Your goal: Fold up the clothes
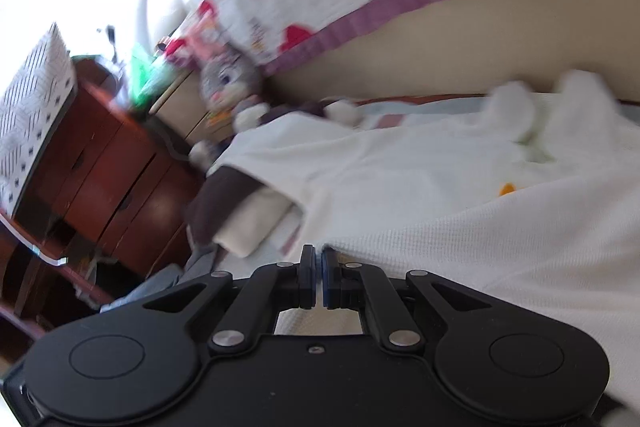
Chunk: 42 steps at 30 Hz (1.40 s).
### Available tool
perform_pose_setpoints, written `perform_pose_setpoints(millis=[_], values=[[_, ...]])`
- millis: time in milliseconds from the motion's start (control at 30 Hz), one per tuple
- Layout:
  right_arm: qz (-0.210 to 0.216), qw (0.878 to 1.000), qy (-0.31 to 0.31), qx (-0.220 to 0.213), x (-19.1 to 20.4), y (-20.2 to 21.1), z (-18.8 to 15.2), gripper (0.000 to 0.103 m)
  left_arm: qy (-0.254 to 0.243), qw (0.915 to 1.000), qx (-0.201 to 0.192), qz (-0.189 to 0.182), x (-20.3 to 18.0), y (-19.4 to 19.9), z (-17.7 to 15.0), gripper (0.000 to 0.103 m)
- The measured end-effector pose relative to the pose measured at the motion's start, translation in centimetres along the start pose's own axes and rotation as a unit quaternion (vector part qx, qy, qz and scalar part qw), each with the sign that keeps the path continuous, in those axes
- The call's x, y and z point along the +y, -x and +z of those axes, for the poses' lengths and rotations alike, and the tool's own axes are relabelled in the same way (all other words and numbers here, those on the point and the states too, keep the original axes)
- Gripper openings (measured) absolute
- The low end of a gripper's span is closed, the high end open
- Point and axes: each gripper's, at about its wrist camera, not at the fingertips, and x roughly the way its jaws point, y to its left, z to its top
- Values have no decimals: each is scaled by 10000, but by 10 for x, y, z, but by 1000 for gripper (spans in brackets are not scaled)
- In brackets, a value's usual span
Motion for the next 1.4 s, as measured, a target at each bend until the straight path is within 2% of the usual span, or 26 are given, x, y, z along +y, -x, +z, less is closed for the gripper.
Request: perform_pose_setpoints(millis=[67,133,167,233,300,333,367,433,500,600,633,933,1000,1067,1167,1200,1333,1400], values=[[-59,9997,202,145,10,-32,-3,6,385,9985,177,333,29,-5,-2,5],[-418,9984,271,264,16,-65,-10,6,883,9942,405,462,56,-16,-6,5],[-597,9972,305,324,19,-81,-14,10,1167,9904,555,495,69,-24,-10,6],[-940,9919,490,699,22,-101,-29,13,1718,9773,977,756,89,-43,-18,7],[-1242,9832,754,1104,26,-112,-47,31,2081,9666,1218,869,103,-52,-20,7],[-1217,9818,860,1179,29,-108,-56,35,2203,9636,1249,860,108,-54,-21,8],[-1042,9831,851,1241,31,-103,-63,39,2228,9637,1217,827,109,-53,-21,13],[-690,9848,833,1362,35,-92,-78,41,2227,9641,1208,799,110,-55,-21,21],[-328,9845,796,1525,39,-84,-91,42,2200,9640,1274,783,110,-57,-21,25],[70,9718,920,2170,46,-93,-113,42,2241,9619,1389,724,115,-60,-20,32],[192,9658,1001,2386,50,-95,-121,42,2255,9611,1423,716,118,-59,-20,39],[526,9462,1390,2875,67,-120,-151,41,2566,9551,1390,522,143,-39,-24,40],[644,9429,1445,2930,70,-124,-155,7,2609,9540,1427,390,142,-31,-23,41],[996,9486,1231,2740,69,-117,-149,7,2643,9531,1453,267,142,-21,-21,45],[1336,9568,677,2493,64,-105,-134,7,2565,9565,1372,205,140,8,-13,55],[1353,9588,552,2436,63,-101,-129,7,2418,9610,1323,247,139,17,-9,58],[1179,9626,287,2424,53,-83,-123,7,1925,9742,1122,364,141,27,0,64],[1046,9629,154,2481,48,-80,-124,7,1904,9761,1047,35,145,24,0,64]])
